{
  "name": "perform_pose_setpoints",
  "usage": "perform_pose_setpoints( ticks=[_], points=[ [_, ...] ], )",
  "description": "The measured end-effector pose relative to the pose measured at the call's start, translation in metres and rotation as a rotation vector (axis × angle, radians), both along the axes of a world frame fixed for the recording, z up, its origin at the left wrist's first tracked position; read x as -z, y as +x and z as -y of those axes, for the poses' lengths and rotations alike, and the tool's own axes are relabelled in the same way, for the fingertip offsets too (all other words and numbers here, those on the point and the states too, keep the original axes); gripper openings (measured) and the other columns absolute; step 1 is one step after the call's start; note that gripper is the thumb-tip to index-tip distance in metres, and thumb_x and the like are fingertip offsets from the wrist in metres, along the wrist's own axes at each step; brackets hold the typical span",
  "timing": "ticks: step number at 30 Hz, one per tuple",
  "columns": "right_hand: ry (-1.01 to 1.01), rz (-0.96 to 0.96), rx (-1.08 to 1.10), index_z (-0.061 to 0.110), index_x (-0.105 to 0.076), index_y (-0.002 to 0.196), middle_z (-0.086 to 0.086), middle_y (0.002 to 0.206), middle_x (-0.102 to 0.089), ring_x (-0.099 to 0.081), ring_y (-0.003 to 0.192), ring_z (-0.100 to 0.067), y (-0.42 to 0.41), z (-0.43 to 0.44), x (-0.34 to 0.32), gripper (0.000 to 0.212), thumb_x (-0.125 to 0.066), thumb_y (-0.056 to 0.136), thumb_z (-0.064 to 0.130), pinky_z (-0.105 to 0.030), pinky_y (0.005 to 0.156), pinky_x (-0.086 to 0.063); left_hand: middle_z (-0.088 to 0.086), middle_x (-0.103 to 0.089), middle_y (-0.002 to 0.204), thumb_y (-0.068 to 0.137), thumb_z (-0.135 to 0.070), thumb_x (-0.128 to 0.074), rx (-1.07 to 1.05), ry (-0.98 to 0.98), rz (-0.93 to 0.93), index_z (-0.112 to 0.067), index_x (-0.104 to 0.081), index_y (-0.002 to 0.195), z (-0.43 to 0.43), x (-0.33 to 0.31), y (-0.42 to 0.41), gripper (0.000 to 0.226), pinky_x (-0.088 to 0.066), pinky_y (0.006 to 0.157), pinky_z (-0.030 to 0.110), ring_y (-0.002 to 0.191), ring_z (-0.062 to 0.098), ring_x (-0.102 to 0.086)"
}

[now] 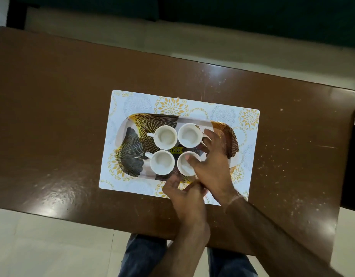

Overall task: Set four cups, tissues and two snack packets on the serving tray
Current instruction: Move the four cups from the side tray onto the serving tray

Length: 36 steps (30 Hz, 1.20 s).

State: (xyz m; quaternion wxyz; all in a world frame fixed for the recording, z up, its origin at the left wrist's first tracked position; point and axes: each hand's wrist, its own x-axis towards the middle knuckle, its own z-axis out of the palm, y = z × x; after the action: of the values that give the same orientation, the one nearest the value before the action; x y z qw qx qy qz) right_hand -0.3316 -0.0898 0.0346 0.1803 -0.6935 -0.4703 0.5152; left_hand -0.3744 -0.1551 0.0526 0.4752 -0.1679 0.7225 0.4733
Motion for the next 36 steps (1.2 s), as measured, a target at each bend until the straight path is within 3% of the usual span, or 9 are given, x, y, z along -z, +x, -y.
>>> perform_pose_setpoints(
  ticks=[2,5,9,11,14,21,25,30,36],
  points=[
    [-0.002,-0.005,-0.008,0.029,-0.041,0.143,0.011,0.133,-0.060,-0.057,0.122,-0.012,0.005,0.005,0.002,0.074,-0.077,0.080,0.013,-0.032,0.103,-0.046,0.006,-0.062,0.111,0.077,0.014,-0.071,0.193,-0.068,-0.151,-0.027,-0.050,0.107,0.012,-0.006,-0.018,0.055,-0.056,0.067,0.032,0.077,0.006,-0.069],
    [0.049,0.065,-0.022,0.030,-0.049,0.141,0.000,0.140,-0.056,-0.056,0.121,-0.020,0.011,0.005,0.005,0.069,-0.080,0.080,0.019,-0.041,0.101,-0.050,0.005,-0.061,0.108,0.076,-0.001,-0.080,0.584,0.029,-0.516,-0.038,-0.052,0.103,0.015,-0.009,-0.061,0.053,-0.052,0.071,0.029,0.087,0.010,-0.061],
    [0.065,0.244,-0.047,0.036,-0.047,0.140,-0.007,0.144,-0.038,-0.042,0.132,-0.029,0.010,-0.001,0.003,0.078,-0.085,0.072,0.030,-0.049,0.107,-0.043,0.006,-0.048,0.141,0.076,-0.022,-0.079,1.065,0.175,-0.954,-0.023,-0.062,0.122,-0.015,0.007,-0.117,0.050,-0.048,0.102,0.041,0.130,0.018,-0.044],
    [0.140,0.365,-0.160,0.038,-0.045,0.137,-0.005,0.148,-0.030,-0.030,0.139,-0.031,0.006,-0.005,0.001,0.079,-0.082,0.067,0.031,-0.054,0.110,-0.031,0.010,-0.031,0.159,0.075,-0.030,-0.078,1.327,0.112,-1.040,-0.028,-0.062,0.130,-0.033,0.018,-0.133,0.057,-0.032,0.113,0.059,0.148,0.033,-0.027],
    [0.160,0.478,-0.402,0.036,-0.054,0.130,-0.008,0.158,-0.022,-0.018,0.145,-0.036,0.001,-0.008,0.004,0.065,-0.077,0.069,0.031,-0.059,0.110,-0.026,0.010,-0.014,0.168,0.077,-0.033,-0.078,1.620,0.048,-1.059,-0.033,-0.066,0.128,-0.047,0.035,-0.145,0.052,-0.020,0.117,0.064,0.154,0.039,-0.010],
    [0.142,0.513,-0.414,0.030,-0.072,0.113,-0.007,0.154,-0.038,-0.031,0.140,-0.036,-0.005,-0.005,0.019,0.032,-0.074,0.081,0.032,-0.059,0.103,-0.030,0.010,-0.028,0.165,0.080,-0.022,-0.081,1.572,0.123,-1.046,-0.030,-0.077,0.108,-0.050,0.056,-0.149,0.029,-0.019,0.116,0.063,0.153,0.039,-0.016],
    [0.164,0.479,-0.383,0.030,-0.071,0.115,-0.007,0.157,-0.034,-0.029,0.142,-0.035,-0.007,-0.001,0.020,0.034,-0.071,0.082,0.035,-0.060,0.103,-0.030,0.008,-0.025,0.166,0.080,-0.024,-0.079,1.550,0.128,-1.026,-0.030,-0.075,0.111,-0.050,0.052,-0.146,0.032,-0.017,0.118,0.061,0.153,0.036,-0.015],
    [0.212,0.362,-0.360,0.036,-0.060,0.126,-0.001,0.161,-0.022,-0.019,0.149,-0.029,0.011,-0.001,0.011,0.052,-0.067,0.075,0.043,-0.061,0.109,-0.027,0.003,-0.029,0.163,0.057,-0.024,-0.068,1.524,0.269,-1.104,-0.029,-0.062,0.109,-0.060,0.029,-0.130,0.053,-0.024,0.115,0.064,0.150,0.032,-0.025],
    [0.241,0.279,-0.203,0.035,-0.055,0.130,0.004,0.164,-0.019,-0.030,0.144,-0.023,0.073,-0.018,0.004,0.049,-0.065,0.086,0.053,-0.055,0.110,-0.026,0.007,-0.050,0.151,0.078,-0.032,-0.070,1.569,0.384,-1.147,-0.017,-0.069,0.115,-0.101,0.024,-0.067,0.040,-0.029,0.114,0.057,0.142,0.031,-0.041]
  ],
)
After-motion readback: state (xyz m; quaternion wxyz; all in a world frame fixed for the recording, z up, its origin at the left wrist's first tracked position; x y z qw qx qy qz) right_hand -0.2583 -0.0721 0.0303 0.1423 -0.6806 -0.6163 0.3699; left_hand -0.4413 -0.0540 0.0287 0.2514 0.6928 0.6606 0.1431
